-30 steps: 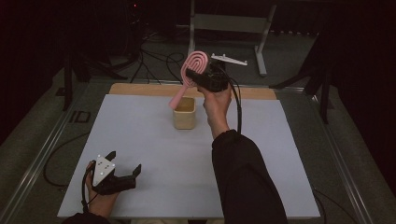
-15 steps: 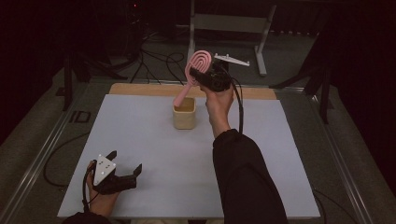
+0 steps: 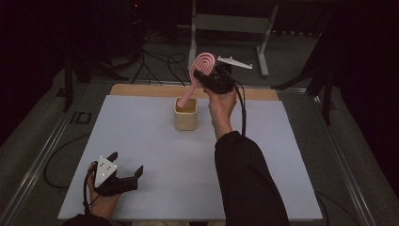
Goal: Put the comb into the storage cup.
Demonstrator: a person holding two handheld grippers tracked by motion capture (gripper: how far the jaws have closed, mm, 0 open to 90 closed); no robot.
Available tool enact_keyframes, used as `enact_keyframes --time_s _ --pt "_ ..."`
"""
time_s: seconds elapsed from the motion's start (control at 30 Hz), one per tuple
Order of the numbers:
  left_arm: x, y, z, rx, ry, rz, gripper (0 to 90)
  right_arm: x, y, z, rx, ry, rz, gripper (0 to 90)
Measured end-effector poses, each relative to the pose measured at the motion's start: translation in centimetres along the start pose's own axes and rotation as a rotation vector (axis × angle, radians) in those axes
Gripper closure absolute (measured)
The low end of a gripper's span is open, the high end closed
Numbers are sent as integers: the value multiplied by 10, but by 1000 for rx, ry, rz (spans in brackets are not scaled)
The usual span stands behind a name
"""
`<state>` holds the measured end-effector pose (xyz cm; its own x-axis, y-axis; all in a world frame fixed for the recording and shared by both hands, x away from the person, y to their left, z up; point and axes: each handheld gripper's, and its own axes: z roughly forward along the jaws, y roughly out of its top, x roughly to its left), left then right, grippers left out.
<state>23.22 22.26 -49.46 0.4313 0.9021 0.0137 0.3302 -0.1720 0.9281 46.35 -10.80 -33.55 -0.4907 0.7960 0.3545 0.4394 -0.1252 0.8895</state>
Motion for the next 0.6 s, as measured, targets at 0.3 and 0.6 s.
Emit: enact_keyframes --time_s 0.3,0.6 --pt "0 0 0 2 0 3 2 -1 -7 5 17 -4 -5 637" --pt "0 0 -1 -1 1 5 2 0 -13 8 29 -4 -4 637"
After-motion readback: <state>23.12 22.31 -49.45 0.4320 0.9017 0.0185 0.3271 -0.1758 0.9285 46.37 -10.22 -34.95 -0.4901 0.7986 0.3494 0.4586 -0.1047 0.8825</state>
